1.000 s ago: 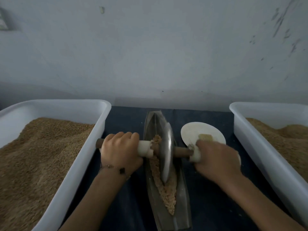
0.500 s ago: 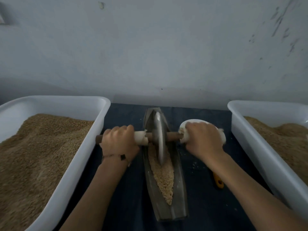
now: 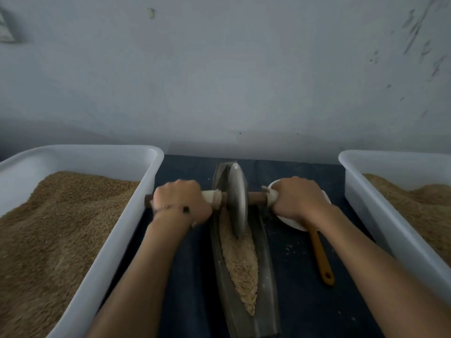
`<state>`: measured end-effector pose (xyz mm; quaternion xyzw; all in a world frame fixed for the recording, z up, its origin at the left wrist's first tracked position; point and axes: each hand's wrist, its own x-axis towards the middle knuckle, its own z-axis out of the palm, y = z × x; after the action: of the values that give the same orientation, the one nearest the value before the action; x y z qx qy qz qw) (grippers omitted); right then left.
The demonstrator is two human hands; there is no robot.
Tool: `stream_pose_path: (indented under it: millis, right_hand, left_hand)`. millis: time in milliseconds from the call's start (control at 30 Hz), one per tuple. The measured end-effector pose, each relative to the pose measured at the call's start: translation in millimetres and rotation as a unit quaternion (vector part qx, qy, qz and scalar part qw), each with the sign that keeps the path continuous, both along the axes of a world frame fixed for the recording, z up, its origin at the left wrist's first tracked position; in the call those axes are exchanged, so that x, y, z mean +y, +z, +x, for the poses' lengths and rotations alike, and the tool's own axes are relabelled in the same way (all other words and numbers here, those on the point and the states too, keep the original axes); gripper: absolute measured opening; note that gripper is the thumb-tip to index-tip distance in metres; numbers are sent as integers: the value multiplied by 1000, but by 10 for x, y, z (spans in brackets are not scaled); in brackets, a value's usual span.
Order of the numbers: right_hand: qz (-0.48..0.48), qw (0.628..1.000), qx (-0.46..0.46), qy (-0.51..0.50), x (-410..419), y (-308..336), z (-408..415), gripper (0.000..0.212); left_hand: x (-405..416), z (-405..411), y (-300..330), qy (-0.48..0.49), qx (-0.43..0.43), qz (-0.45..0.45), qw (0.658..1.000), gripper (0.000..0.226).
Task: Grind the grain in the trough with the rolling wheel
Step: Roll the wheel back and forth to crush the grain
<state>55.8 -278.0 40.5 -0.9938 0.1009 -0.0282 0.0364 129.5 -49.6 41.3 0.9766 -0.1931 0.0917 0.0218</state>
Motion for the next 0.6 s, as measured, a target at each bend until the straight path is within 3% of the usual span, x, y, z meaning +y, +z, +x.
stream_pose_path:
  millis: [100,200,300,433,533,600]
  right_hand:
    - [41,998,51,-14,-70,79,243,7]
    - [30,999,12,-27,3,22,103,9]
    - [-56,988,-138,-30,196,-205,-417,16]
    - [-110,939,-324,20,372,-361,-1088,37]
    - [-109,945,-307,32,383,-330,-1186,44]
    - [-86,962,-257,42,372,-250,-1055,42]
  left_hand:
    - [-149,237,176,-3,53,18,998,17]
    - [-97,96,179,-11,48,6,999,15]
    - [145,-376,-24,-73,-110,-29,991,23]
    - [399,-862,-224,-155,-252,-131,946,28]
    - [424,-878,-237,-170,-263,-129,941,28]
    - [398,-787,-242,-185,-224,-125,949,33]
